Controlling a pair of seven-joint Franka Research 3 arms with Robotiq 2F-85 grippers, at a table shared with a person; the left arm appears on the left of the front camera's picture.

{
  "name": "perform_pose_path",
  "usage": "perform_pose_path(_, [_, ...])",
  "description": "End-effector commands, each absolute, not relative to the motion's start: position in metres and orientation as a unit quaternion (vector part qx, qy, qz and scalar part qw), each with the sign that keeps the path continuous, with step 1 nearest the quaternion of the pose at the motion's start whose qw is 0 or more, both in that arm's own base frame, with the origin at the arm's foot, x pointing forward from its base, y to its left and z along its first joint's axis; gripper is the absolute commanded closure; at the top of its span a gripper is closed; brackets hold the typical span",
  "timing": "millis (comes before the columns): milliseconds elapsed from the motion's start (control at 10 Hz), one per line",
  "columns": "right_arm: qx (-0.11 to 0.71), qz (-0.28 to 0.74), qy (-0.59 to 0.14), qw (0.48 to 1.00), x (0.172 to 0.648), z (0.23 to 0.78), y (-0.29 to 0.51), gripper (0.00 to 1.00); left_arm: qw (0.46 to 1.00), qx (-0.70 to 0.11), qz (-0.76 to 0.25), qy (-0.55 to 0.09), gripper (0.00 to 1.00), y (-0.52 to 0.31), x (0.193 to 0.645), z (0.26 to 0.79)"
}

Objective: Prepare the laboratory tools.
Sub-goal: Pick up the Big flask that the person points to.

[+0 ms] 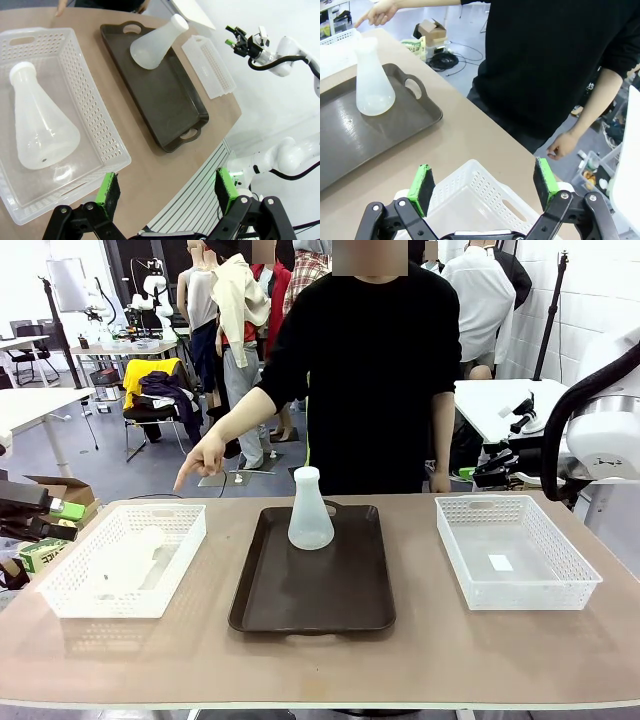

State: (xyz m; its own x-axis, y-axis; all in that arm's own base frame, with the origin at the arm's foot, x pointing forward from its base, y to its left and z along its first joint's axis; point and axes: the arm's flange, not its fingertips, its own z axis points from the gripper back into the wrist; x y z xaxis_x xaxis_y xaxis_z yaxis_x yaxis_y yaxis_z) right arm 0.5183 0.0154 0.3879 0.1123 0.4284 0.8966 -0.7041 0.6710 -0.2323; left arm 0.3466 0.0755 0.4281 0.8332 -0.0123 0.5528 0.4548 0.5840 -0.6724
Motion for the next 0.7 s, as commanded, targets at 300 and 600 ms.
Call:
perform_pose_path(300, [0.13, 0.385, -0.539, 0.737, 0.518, 0.39, 0.016, 0.0, 0.905, -0.334, -0.11, -0.24, 0.0, 0.051, 0.371, 0.449])
perform_pose_path(600, [0.13, 0.385, -0.539, 0.737, 0.518, 0.39, 0.016, 0.0, 0.964, -0.185, -0.056, -0.181, 0.0, 0.017, 0.433, 0.467])
